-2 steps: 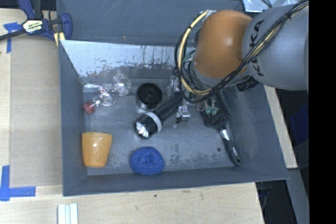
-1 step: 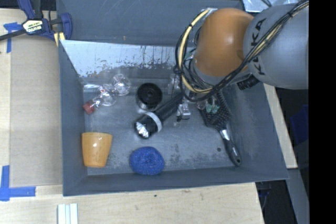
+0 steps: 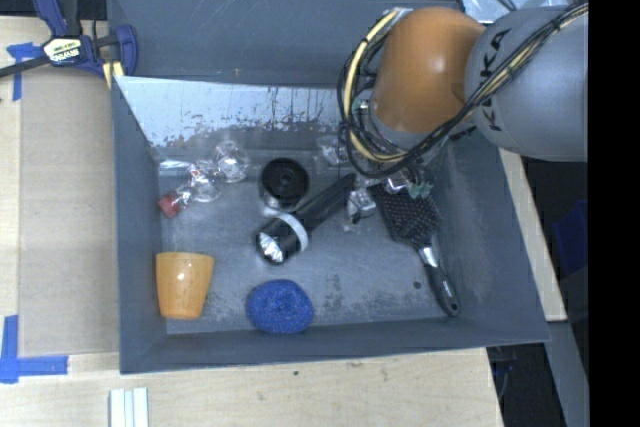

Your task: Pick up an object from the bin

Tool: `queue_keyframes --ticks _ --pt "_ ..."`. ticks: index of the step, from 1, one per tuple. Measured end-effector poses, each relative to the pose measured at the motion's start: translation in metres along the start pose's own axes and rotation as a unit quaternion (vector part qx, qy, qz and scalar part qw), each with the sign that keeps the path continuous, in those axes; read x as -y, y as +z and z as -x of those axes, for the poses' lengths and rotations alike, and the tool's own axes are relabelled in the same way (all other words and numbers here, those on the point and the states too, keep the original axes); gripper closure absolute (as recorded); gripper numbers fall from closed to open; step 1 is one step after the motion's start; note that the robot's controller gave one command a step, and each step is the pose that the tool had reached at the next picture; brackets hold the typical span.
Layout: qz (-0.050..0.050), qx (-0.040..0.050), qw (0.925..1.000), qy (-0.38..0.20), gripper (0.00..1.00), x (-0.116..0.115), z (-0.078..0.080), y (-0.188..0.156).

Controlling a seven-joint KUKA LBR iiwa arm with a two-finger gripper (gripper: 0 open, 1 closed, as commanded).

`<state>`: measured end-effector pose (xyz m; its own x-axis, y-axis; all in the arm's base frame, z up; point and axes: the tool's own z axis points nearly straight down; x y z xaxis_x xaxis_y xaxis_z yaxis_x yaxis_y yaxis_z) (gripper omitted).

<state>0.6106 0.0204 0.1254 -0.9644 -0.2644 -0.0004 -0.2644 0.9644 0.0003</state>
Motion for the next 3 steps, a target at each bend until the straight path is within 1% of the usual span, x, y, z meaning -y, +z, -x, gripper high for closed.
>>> queue_keyframes --ticks 1,2,3 --pt "-0.001 0.0045 0.9989 -0.046 0.00 0.010 0.008 -0.036" --pt "0.000 0.0003 0.9903 -0.139 0.00 0.019 0.012 0.003" --pt "-0.001 0.0046 1.0000 0.000 0.00 0.042 -0.005 0.056"
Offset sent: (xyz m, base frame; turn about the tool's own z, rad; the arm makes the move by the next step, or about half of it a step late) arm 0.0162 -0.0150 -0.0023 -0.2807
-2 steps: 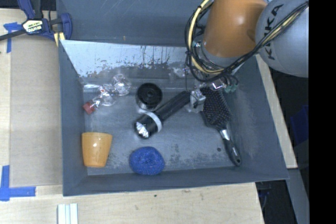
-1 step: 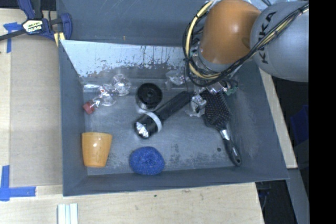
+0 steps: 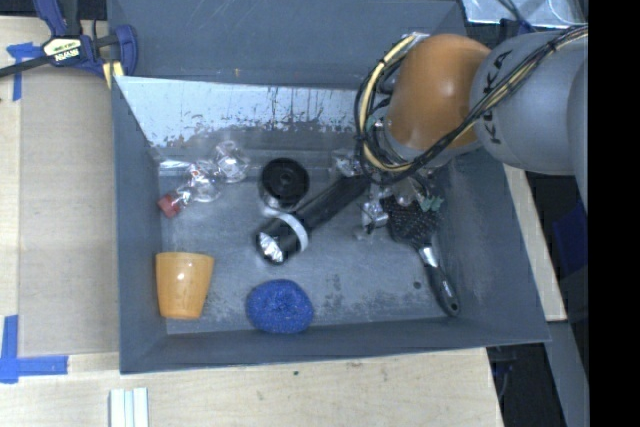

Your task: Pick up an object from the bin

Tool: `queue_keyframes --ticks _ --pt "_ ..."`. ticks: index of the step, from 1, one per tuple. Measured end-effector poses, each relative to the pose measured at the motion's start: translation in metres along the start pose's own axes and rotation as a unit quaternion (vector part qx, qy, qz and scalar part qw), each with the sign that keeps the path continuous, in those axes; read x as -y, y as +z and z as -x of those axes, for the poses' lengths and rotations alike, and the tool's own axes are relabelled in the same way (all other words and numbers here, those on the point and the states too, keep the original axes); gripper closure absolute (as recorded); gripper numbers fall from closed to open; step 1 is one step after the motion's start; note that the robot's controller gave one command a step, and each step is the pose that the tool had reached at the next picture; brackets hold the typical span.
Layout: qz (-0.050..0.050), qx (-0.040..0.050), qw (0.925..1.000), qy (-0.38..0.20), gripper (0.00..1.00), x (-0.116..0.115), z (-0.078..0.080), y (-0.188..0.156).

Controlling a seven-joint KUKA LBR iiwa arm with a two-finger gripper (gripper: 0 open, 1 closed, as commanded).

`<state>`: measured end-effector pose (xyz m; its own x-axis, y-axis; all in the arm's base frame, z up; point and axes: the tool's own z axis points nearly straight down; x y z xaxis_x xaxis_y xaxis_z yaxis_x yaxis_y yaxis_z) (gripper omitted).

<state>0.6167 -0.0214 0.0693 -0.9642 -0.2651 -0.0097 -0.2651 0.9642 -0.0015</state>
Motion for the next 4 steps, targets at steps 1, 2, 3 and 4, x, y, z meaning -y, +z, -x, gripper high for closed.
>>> queue_keyframes --ticks 1,2,3,4 --pt "0.001 -0.0015 0.9970 -0.077 1.00 -0.006 -0.002 -0.002" --pt "0.001 -0.0015 0.9970 -0.077 1.00 -0.006 -0.002 -0.002" --pt "0.001 -0.0034 0.9970 -0.077 1.00 -0.006 -0.003 -0.007" --pt "0.003 -0.0060 0.9970 -0.077 1.00 -0.007 -0.004 -0.032"
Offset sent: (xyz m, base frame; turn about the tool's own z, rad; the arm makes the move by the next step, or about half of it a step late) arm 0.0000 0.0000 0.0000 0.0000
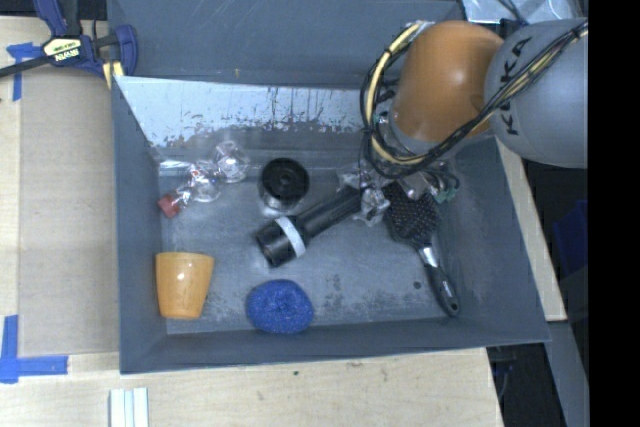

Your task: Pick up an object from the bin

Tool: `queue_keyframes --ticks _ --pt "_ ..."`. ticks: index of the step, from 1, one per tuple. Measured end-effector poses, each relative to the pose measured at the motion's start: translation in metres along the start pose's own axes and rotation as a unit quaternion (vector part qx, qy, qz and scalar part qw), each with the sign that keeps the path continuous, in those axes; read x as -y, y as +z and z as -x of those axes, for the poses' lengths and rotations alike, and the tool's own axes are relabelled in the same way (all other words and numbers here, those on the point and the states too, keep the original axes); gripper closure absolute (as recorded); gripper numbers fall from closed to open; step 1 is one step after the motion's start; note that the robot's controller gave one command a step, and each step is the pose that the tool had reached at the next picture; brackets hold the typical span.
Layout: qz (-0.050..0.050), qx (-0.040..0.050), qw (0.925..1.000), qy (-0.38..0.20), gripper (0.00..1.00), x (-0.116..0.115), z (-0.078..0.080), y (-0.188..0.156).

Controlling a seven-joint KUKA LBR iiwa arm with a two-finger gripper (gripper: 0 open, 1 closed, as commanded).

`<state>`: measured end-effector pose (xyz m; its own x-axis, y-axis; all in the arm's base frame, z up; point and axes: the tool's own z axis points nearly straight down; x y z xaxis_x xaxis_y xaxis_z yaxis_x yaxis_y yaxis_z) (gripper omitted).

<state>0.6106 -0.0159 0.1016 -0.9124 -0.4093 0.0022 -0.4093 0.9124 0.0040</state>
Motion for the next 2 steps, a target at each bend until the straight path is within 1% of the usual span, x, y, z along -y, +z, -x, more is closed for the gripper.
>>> queue_keyframes --ticks 1,2 --pt "-0.003 0.0045 1.0000 0.000 1.00 0.0013 0.0022 -0.0272" --pt "-0.004 0.0065 1.0000 0.000 1.00 0.0019 0.0032 -0.0365"
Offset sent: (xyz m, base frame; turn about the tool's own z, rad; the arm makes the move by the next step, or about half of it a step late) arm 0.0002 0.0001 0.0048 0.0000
